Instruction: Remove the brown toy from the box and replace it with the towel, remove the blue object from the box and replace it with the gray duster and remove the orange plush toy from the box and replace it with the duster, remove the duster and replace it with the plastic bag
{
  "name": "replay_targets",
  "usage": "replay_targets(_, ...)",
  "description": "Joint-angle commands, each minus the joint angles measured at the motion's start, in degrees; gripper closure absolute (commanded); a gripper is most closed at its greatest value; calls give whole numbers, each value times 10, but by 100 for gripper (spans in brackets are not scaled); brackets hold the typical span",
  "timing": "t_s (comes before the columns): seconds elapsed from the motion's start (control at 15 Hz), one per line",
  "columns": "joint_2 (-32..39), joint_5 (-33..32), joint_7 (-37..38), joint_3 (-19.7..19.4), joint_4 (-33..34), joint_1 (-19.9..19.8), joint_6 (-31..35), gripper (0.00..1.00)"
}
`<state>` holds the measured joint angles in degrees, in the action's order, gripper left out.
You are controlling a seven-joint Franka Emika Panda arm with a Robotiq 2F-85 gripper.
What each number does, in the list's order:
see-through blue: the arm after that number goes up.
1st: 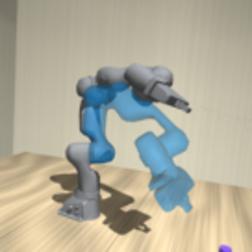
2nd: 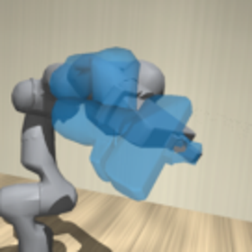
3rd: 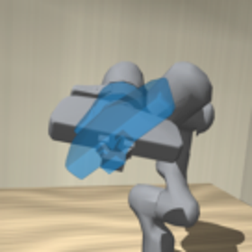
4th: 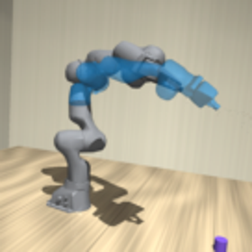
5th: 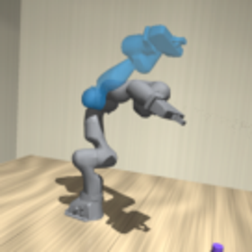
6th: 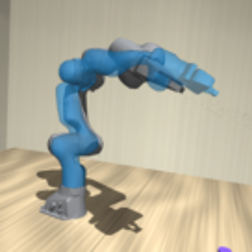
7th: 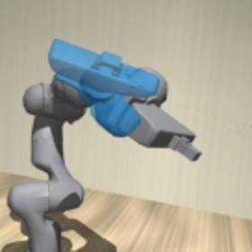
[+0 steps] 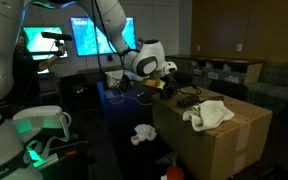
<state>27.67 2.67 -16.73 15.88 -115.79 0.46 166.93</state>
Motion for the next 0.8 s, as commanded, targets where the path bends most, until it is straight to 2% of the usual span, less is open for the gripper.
replay_targets(0.0, -4, 1, -18, 16, 12, -15, -29, 68)
replay_targets(0.4, -52, 39, -71, 53, -7, -51, -108, 68)
replay_targets(0.53, -81, 67, -105, 67, -21, -69, -145, 68)
replay_targets(0.73, -133, 118, -164, 67, -57, -86, -194, 68)
